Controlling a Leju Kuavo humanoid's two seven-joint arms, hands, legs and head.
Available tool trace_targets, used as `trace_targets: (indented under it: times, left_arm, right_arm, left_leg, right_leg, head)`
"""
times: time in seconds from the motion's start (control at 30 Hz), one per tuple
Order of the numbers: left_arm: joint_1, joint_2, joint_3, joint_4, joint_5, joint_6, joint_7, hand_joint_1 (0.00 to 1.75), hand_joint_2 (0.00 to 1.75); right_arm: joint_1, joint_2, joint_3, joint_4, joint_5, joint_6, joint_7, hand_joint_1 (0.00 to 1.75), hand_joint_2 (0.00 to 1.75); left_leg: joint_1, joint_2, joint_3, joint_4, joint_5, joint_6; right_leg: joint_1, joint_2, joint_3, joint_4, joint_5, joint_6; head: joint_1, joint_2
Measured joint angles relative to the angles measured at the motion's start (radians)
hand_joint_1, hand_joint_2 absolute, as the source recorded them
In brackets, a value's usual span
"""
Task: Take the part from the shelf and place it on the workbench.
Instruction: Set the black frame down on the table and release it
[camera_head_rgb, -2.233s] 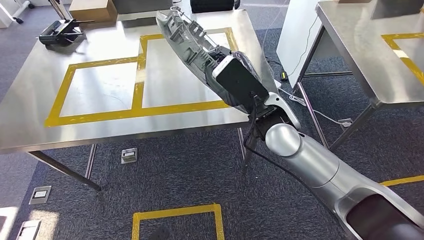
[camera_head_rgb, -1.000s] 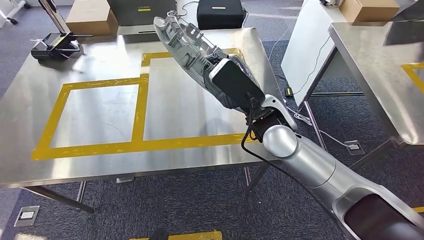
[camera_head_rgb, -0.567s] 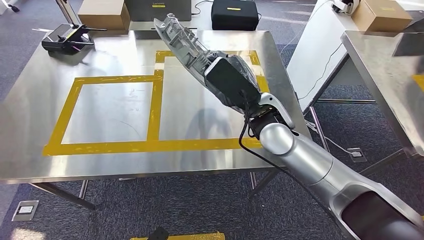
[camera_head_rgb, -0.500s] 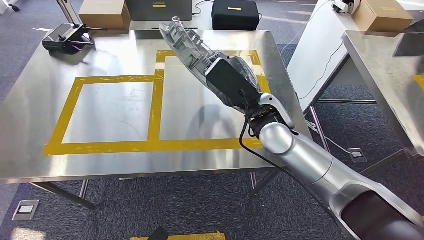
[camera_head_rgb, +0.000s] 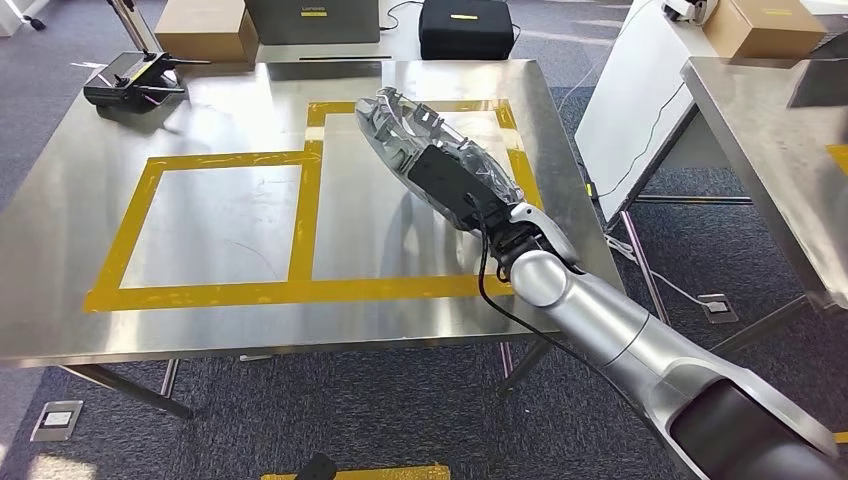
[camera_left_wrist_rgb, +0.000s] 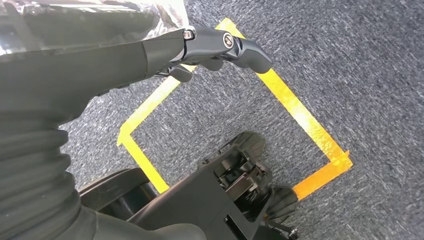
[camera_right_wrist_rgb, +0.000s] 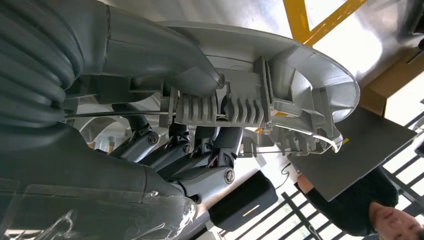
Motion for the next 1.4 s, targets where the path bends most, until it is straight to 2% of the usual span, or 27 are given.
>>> trace_targets:
  times: [0.3, 1.0, 1.4]
  left_arm:
    - [0.0, 0.0, 0.005, 0.0, -0.003, 0.002, 0.006, 0.0, 1.75]
    - [-0.004, -0.002, 0.009, -0.002, -0.042, 0.012, 0.03, 0.0, 1.75]
    - [-0.008, -0.005, 0.009, -0.003, -0.053, 0.003, 0.03, 0.0, 1.75]
  right_arm:
    - [0.021, 0.035, 0.017, 0.084, -0.006, 0.035, -0.009, 1.75, 1.75]
    - [0.075, 0.182, 0.084, 0.348, -0.023, 0.116, -0.113, 1.75, 1.75]
    - [0.082, 0.256, 0.112, 0.455, -0.023, 0.152, -0.146, 1.75, 1.75]
  left_leg:
    - [0.0, 0.0, 0.003, -0.002, 0.001, -0.002]
    - [0.001, 0.001, 0.011, -0.002, -0.001, -0.005]
    - [0.003, 0.004, 0.026, -0.003, -0.007, -0.009]
  right_leg:
    - [0.0, 0.0, 0.001, 0.002, -0.001, -0.003]
    - [0.001, 0.002, 0.007, 0.002, -0.003, -0.006]
    - [0.003, 0.005, 0.021, 0.002, -0.008, -0.01]
  head:
    - [0.0, 0.0]
    - [0.0, 0.0]
    - [0.0, 0.0]
